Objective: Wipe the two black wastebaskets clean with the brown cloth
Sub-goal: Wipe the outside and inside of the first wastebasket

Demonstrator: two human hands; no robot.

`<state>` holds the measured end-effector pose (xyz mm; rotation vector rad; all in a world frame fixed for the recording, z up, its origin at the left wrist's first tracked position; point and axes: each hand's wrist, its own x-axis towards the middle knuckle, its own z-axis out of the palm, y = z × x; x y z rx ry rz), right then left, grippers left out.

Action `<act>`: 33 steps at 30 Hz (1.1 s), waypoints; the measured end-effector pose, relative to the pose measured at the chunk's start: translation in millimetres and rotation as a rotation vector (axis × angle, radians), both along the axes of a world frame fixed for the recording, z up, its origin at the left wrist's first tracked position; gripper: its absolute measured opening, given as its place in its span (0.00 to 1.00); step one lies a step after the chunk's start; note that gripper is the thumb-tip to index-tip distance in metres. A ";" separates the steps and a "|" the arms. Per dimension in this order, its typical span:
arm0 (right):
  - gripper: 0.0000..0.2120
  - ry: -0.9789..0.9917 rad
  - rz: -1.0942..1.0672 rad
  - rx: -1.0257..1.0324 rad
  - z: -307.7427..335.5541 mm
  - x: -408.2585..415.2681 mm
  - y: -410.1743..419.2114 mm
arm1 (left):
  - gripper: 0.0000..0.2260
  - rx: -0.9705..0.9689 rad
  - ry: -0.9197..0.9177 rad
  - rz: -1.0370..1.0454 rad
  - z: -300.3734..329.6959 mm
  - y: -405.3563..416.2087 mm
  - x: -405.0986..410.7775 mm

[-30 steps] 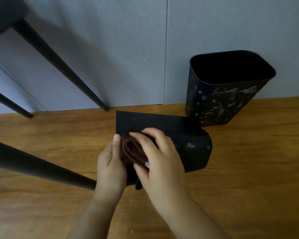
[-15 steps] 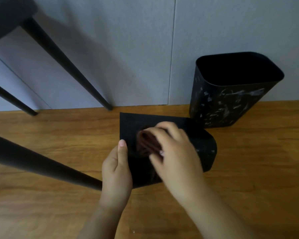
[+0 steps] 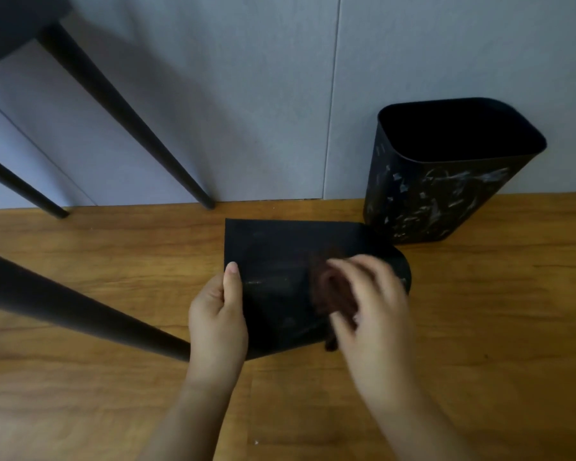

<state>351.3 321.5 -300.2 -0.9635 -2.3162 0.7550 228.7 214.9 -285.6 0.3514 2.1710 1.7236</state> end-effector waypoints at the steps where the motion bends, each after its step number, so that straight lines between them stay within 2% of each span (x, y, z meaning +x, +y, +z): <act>1: 0.29 0.036 -0.088 -0.036 -2.4 1.8 8.1 | 0.19 -0.009 0.013 -0.004 0.0 1.3 0.0; 4: 0.26 0.087 -0.164 -0.071 1.8 -6.8 12.1 | 0.15 -0.014 0.056 -0.015 3.8 7.2 0.7; 9: 0.30 0.022 0.195 0.070 4.1 -13.5 -12.7 | 0.15 -0.030 0.055 0.014 2.4 6.6 -4.0; 11: 0.30 0.021 0.116 0.030 -7.4 -2.1 0.8 | 0.14 -0.029 0.038 0.051 2.0 3.5 -6.6; 15: 0.27 0.098 -0.283 -0.187 -21.9 19.3 42.8 | 0.12 -0.020 0.009 0.069 3.7 4.4 -5.2; 17: 0.26 0.135 -0.333 -0.189 -19.5 15.6 43.3 | 0.12 -0.025 0.015 0.051 5.0 8.3 -3.4; 20: 0.31 0.144 -0.152 -0.186 -13.7 0.4 10.5 | 0.14 -0.025 -0.019 0.076 4.6 11.0 -3.9; 22: 0.34 0.078 0.073 -0.052 -14.8 -3.0 -11.1 | 0.15 -0.025 -0.067 0.109 4.1 9.0 -6.2; 24: 0.35 0.046 0.170 0.063 -24.7 3.1 -10.6 | 0.15 -0.021 -0.109 0.136 4.9 5.4 -7.9; 27: 0.34 0.080 -0.072 -0.099 -35.3 16.2 15.8 | 0.16 -0.005 -0.153 0.163 5.7 1.3 -8.7; 30: 0.27 0.197 -0.329 -0.189 -34.8 17.2 36.1 | 0.17 -0.017 -0.145 0.167 5.4 2.8 -7.1; 33: 0.30 0.189 -0.257 -0.185 -25.2 4.6 20.6 | 0.16 -0.031 -0.147 0.177 5.3 8.5 -5.8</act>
